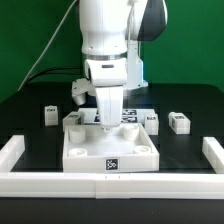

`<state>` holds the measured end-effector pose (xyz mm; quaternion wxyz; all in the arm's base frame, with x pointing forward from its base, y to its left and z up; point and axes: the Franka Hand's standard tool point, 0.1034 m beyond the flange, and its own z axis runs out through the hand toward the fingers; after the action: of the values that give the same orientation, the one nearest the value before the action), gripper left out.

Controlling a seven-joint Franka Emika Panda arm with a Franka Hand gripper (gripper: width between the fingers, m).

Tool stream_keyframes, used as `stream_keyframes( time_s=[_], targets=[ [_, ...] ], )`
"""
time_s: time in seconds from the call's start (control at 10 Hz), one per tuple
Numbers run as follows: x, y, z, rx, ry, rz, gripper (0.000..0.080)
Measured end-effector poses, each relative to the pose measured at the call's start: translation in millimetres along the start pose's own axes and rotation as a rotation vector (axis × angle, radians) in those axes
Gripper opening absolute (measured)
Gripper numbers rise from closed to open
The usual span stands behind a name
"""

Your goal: Assemble one leg

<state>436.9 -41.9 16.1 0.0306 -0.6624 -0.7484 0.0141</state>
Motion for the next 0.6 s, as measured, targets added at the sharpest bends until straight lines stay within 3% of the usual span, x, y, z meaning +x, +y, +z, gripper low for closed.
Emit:
stream_keyframes(
  time_s=[0.3, 0.6],
  targets=[
    [0.8, 0.5, -0.2, -0.001, 0.0, 0.01, 0.0057],
    [23.7, 12.1, -2.5, -0.013, 0.007, 0.107, 0.0057]
  ],
)
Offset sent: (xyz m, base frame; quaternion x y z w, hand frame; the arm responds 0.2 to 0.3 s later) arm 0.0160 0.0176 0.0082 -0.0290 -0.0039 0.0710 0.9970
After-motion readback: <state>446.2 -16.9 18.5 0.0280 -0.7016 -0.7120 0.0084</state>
